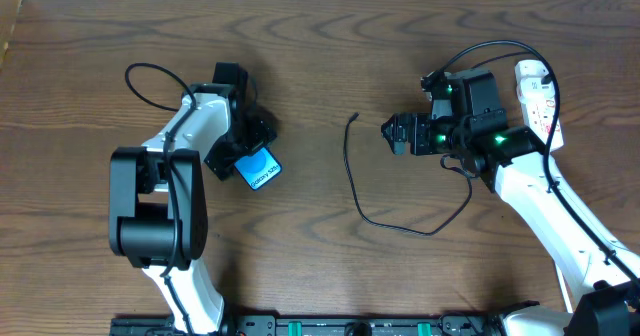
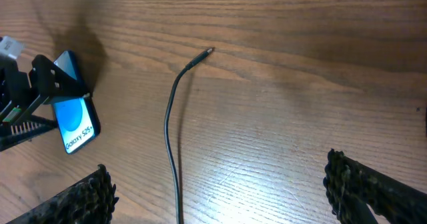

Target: Plug charger to phone and switch on socket

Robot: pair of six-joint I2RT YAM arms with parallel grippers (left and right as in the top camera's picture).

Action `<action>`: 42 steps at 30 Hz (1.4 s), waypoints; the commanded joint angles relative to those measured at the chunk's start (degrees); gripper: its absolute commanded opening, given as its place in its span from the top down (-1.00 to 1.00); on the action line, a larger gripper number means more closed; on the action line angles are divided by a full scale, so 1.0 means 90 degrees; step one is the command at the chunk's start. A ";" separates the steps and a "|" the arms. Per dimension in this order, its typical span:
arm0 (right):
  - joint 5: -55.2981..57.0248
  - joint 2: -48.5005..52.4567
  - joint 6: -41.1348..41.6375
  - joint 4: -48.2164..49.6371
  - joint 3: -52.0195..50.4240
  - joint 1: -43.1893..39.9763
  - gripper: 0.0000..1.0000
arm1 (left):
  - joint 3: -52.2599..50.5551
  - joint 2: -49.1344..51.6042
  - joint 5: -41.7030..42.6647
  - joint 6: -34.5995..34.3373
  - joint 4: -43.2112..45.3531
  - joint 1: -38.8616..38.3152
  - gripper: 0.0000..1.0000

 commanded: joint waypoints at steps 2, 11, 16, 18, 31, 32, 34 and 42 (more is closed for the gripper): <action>0.0032 0.0022 -0.0073 0.0012 0.0075 -0.0049 -0.99 | -0.0614 0.0398 -0.0316 -0.0126 0.0386 0.0070 -0.90; 0.0032 0.0022 -0.0073 0.0010 0.0075 -0.0049 -0.98 | -0.0624 0.0398 -0.0318 -0.0102 0.0413 0.0070 -0.57; 0.0032 0.0022 -0.0073 0.0012 0.0075 -0.0051 -0.99 | -0.0597 0.0396 -0.0318 -0.0100 0.0401 0.0090 -0.54; 0.0034 0.0022 -0.0073 0.0012 0.0075 -0.0051 -0.98 | -0.0510 0.0381 -0.0308 -0.0104 0.0253 0.0095 -0.54; 0.0036 0.0022 -0.0073 0.0015 0.0075 -0.0051 -0.99 | -0.0177 -0.0529 -0.0284 -0.0102 -0.0185 0.0095 -0.51; 0.0036 0.0022 -0.0073 0.0017 0.0075 -0.0051 -0.98 | -0.0177 -0.0634 -0.0250 -0.0102 -0.0199 0.0095 -0.51; 0.0034 0.0022 -0.0073 0.0017 0.0075 -0.0051 -0.98 | -0.0177 -0.0814 -0.0131 -0.0100 -0.0202 0.0095 -0.50; 0.0032 0.0022 -0.0073 0.0015 0.0075 -0.0049 -0.98 | -0.0177 -0.1071 0.0610 -0.0107 -0.0211 0.0095 -0.50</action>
